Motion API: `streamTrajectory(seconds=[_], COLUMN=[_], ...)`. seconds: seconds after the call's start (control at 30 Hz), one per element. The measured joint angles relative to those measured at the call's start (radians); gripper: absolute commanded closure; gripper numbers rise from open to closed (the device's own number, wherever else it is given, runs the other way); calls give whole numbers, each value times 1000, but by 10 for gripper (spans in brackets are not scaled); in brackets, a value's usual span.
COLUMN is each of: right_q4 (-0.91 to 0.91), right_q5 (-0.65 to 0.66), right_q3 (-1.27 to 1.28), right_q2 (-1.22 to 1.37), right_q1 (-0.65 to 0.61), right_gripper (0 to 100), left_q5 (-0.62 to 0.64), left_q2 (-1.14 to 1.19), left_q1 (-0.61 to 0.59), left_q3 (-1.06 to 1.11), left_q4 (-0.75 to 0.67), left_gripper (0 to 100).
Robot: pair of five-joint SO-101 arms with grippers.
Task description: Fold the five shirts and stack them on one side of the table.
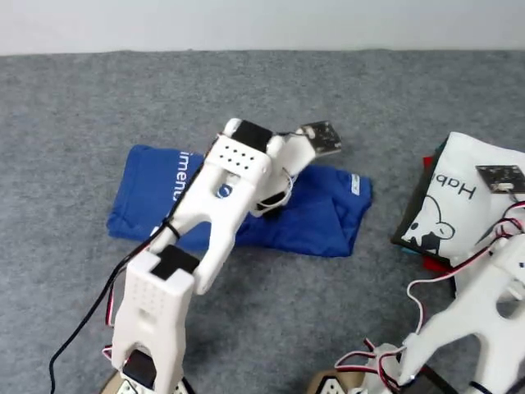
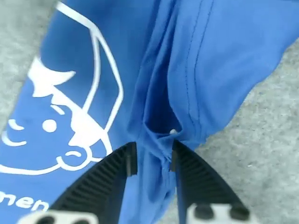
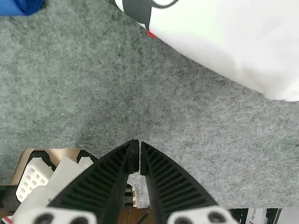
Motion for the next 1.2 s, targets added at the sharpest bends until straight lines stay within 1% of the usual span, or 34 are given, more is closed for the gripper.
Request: streamTrajectory(seconds=[0.13, 0.23, 0.43, 0.5, 0.6, 0.7, 0.9, 1.07, 1.2], right_q4=[0, 0, 0, 0, 0, 0, 0, -17, -63], right_q5=[0, 0, 0, 0, 0, 0, -14, -138, -226], right_q3=[0, 0, 0, 0, 0, 0, 0, 0, 0], right_q2=[0, 0, 0, 0, -2, -26, -92, -81, 0], right_q1=[0, 0, 0, 0, -20, -51, -184, -362, -523], right_gripper=[987, 987, 988, 989, 988, 987, 987, 987, 989], left_q5=[6, 6, 37, 37, 71, 89, 97, 133, 153], left_q2=[118, 158, 178, 178, 178, 167, 51, -103, -261], left_q1=[-46, -63, -68, -52, -26, -23, -26, -87, -155], left_q3=[-2, -51, -192, -250, -311, -327, -316, -190, -35], left_q4=[-34, -31, 69, 106, 121, 121, 124, 124, 124], left_gripper=[878, 878, 878, 878, 876, 874, 878, 884, 941])
